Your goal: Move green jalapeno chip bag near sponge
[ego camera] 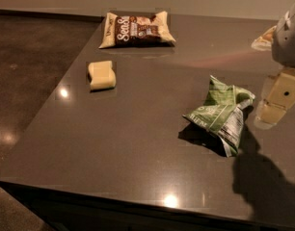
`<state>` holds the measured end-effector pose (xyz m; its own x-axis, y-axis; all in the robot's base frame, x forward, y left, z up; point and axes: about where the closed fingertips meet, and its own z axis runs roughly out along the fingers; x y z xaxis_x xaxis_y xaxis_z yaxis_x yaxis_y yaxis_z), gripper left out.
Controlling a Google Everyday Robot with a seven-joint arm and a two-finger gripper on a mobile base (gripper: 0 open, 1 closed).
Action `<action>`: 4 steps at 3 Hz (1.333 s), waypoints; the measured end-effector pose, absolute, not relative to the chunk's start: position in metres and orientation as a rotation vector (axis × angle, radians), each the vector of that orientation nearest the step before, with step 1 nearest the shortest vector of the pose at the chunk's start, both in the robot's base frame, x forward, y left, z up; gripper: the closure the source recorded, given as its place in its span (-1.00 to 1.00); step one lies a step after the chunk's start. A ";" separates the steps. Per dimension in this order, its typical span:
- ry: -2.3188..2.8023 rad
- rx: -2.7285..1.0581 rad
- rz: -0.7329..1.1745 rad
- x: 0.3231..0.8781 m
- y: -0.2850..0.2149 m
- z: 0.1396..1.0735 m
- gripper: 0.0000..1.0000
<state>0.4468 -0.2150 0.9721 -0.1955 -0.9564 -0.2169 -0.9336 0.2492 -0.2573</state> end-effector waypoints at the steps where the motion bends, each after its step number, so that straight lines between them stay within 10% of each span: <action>1: 2.124 -1.835 -0.102 0.462 -0.209 0.951 -1.00; 4: 1.958 -2.117 -0.041 0.488 -0.191 0.885 -0.79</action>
Offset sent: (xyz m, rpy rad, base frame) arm 0.0483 0.0171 -0.0855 -0.0652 0.0193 0.3150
